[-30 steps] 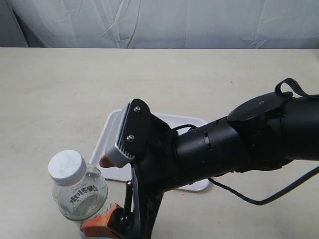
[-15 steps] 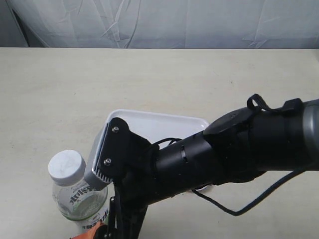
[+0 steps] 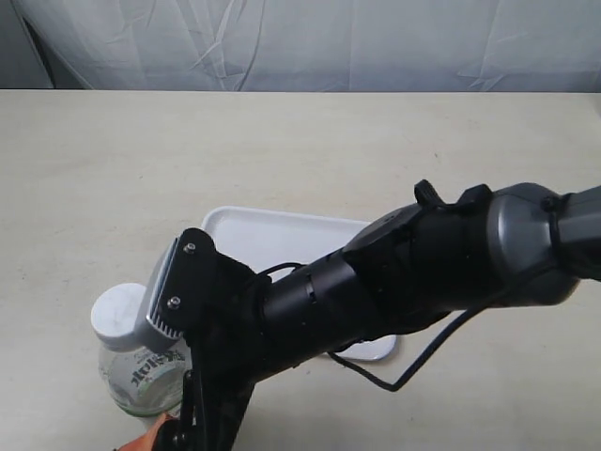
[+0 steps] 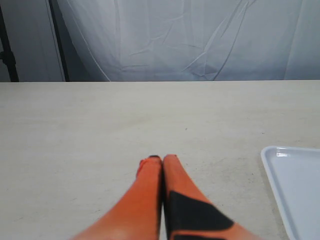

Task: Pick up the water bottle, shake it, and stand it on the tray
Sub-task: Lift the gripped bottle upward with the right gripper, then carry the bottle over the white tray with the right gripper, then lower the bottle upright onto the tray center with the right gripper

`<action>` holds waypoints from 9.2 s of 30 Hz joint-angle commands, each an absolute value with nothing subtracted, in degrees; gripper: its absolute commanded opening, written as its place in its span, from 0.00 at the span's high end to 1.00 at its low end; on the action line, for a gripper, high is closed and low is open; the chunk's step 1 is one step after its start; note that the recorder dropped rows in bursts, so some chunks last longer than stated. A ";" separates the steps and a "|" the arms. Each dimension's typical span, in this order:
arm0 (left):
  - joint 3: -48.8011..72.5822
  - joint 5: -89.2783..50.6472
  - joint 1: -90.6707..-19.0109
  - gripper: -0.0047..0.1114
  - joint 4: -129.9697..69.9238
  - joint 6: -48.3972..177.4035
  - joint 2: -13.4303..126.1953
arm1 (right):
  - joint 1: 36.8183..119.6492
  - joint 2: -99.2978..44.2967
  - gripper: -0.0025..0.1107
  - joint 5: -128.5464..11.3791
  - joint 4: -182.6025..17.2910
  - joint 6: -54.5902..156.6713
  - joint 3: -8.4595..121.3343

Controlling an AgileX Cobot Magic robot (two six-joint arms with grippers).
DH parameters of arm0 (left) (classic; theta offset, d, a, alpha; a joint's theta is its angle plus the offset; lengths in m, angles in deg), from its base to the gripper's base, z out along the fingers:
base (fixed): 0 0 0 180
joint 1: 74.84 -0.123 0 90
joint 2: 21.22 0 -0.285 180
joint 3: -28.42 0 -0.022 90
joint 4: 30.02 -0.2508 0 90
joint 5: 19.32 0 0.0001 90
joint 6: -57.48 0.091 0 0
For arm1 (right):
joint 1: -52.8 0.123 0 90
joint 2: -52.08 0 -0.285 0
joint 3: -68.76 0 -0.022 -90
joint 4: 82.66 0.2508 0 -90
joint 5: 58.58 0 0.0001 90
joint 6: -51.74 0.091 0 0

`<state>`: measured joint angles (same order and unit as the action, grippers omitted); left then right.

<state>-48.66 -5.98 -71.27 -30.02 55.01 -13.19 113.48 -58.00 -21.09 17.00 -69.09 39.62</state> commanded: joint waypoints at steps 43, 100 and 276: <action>-48.80 -6.05 -71.30 0.96 -30.02 55.01 -13.43 | 110.10 -42.23 0.99 -65.58 17.29 -52.41 44.88; -48.80 -6.05 -71.30 0.96 -30.02 55.01 -13.43 | 111.26 -28.45 0.99 -71.33 17.29 -44.84 36.21; -48.80 -6.05 -71.30 0.96 -30.02 55.01 -13.43 | 111.26 -56.25 0.37 -91.90 -62.83 48.54 24.00</action>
<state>-48.66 -5.98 -71.27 -30.02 55.01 -13.19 111.30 -56.12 -92.58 -63.17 48.62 24.18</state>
